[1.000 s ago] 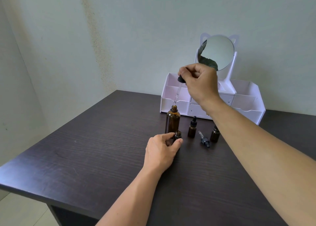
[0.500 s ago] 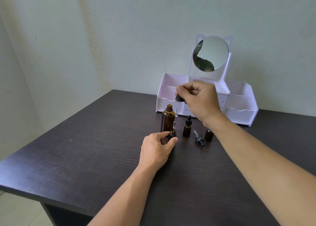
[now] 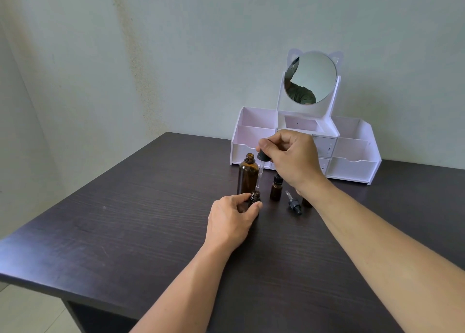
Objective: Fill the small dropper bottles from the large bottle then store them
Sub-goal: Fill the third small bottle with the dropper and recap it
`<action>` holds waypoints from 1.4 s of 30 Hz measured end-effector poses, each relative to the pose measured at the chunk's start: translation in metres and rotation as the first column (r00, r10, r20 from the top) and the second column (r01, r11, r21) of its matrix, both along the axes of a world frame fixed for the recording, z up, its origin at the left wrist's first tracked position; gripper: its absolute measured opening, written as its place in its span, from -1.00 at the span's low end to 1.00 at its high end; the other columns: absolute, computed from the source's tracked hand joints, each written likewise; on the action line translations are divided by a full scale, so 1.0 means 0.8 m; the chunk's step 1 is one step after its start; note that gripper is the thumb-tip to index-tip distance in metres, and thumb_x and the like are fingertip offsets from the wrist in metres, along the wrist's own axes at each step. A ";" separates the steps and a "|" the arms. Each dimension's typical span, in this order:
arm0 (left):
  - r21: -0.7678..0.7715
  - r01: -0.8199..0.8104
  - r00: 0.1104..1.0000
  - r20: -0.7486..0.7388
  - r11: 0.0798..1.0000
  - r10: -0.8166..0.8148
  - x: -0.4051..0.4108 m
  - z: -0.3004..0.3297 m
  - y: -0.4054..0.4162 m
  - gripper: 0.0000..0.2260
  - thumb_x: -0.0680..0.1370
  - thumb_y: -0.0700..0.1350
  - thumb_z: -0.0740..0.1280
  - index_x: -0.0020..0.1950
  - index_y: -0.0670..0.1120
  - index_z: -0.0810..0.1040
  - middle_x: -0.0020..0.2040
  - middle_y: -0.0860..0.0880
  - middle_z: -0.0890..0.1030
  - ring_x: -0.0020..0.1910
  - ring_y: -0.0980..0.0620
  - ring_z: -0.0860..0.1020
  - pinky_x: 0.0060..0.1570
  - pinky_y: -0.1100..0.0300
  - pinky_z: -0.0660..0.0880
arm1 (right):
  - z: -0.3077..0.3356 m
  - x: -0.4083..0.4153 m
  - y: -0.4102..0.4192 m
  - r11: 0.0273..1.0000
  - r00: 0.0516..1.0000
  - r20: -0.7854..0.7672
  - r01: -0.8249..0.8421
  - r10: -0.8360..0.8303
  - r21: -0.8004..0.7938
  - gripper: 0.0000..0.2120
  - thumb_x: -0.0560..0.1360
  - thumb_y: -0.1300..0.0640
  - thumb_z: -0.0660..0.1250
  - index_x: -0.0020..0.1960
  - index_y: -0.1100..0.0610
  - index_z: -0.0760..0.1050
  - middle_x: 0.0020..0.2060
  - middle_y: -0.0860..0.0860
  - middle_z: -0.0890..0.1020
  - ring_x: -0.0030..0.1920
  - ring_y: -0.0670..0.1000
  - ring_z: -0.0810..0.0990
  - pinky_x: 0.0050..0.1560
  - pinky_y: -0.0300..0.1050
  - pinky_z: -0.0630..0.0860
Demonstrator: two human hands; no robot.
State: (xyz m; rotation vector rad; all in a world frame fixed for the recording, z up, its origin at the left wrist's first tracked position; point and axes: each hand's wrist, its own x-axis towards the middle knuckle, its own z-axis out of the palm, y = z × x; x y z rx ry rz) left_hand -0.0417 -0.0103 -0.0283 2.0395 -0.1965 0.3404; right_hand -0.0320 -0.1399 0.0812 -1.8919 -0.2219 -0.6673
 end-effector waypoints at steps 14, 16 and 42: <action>-0.023 0.001 1.000 0.004 1.000 -0.001 -0.001 -0.001 -0.001 -0.59 0.50 0.11 0.39 0.31 0.00 0.56 -0.32 0.15 0.54 -0.33 0.20 0.53 -0.21 0.33 0.50 | 0.003 -0.002 0.000 0.999 1.000 0.003 -0.027 0.027 -0.017 -0.88 0.49 0.21 0.40 -0.20 0.21 0.62 -0.31 0.03 0.70 -0.27 -0.01 0.69 -0.15 -0.13 0.61; -0.026 -0.001 1.000 -0.004 1.000 0.001 -0.001 -0.001 -0.001 -0.59 0.51 0.11 0.39 0.32 0.00 0.55 -0.31 0.14 0.54 -0.33 0.20 0.52 -0.21 0.34 0.50 | 0.003 -0.002 0.000 0.999 0.999 -0.004 -0.039 0.039 -0.012 -0.88 0.49 0.20 0.40 -0.19 0.22 0.62 -0.31 0.03 0.70 -0.27 -0.01 0.69 -0.13 -0.11 0.62; -0.033 -0.001 1.000 0.004 0.999 0.001 -0.003 -0.001 0.000 -0.62 0.50 0.13 0.39 0.27 0.04 0.59 -0.37 0.14 0.52 -0.36 0.19 0.49 -0.21 0.29 0.49 | 0.034 0.053 0.016 0.998 0.994 0.106 0.037 -0.042 0.045 -0.91 0.50 0.18 0.39 -0.17 0.16 0.59 -0.34 0.02 0.67 -0.31 -0.07 0.68 -0.08 -0.07 0.64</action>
